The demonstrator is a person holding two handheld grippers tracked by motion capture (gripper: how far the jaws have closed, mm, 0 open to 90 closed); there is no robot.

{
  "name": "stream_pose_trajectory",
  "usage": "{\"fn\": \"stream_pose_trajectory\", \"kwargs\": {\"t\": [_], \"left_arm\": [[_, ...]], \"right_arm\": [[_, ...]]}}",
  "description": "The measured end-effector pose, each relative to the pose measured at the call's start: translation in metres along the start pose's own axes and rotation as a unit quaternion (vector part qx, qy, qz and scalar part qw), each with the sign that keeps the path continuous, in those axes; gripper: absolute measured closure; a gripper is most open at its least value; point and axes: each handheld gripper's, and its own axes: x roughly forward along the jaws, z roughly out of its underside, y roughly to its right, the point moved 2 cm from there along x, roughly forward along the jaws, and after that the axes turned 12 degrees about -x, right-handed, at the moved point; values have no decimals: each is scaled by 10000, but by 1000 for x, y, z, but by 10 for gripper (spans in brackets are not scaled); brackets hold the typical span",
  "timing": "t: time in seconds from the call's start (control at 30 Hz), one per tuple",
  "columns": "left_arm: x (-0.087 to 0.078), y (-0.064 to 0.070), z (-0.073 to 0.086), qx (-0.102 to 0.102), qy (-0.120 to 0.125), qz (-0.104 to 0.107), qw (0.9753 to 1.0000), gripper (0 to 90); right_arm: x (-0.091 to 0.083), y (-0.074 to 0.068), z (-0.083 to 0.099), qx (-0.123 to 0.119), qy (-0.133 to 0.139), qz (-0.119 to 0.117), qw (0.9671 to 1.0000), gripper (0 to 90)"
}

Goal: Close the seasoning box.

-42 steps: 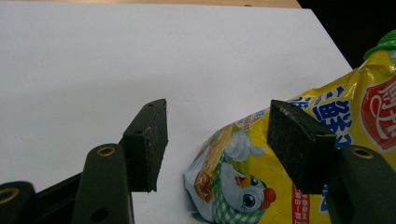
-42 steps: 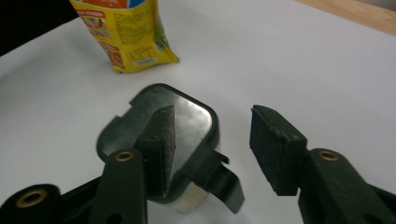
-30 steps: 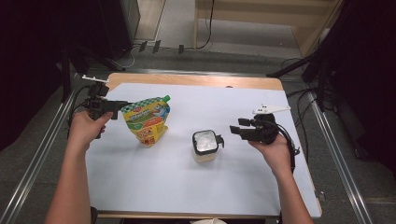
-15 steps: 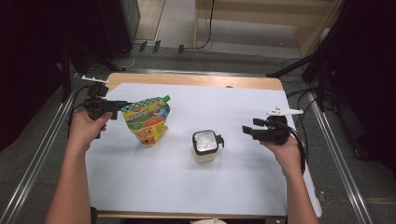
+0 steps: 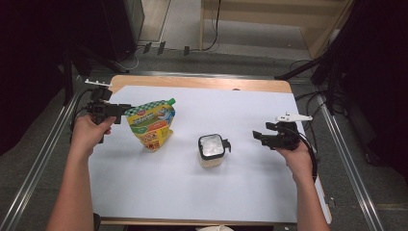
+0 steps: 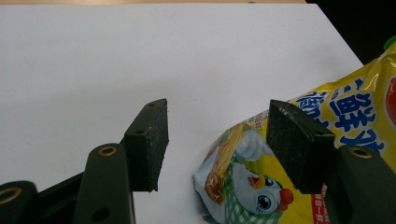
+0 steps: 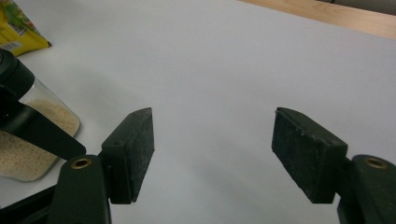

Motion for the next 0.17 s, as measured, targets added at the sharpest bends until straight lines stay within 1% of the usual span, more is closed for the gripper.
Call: {"fn": "stream_pose_trajectory", "kwargs": {"t": [0.1, 0.17], "left_arm": [[0, 0, 0, 12, 60, 2, 10000, 394], [0, -1, -1, 21, 103, -49, 9999, 390]], "right_arm": [[2, -1, 1, -50, -33, 15, 10000, 296], [2, -2, 1, -66, -44, 8, 10000, 294]]}}
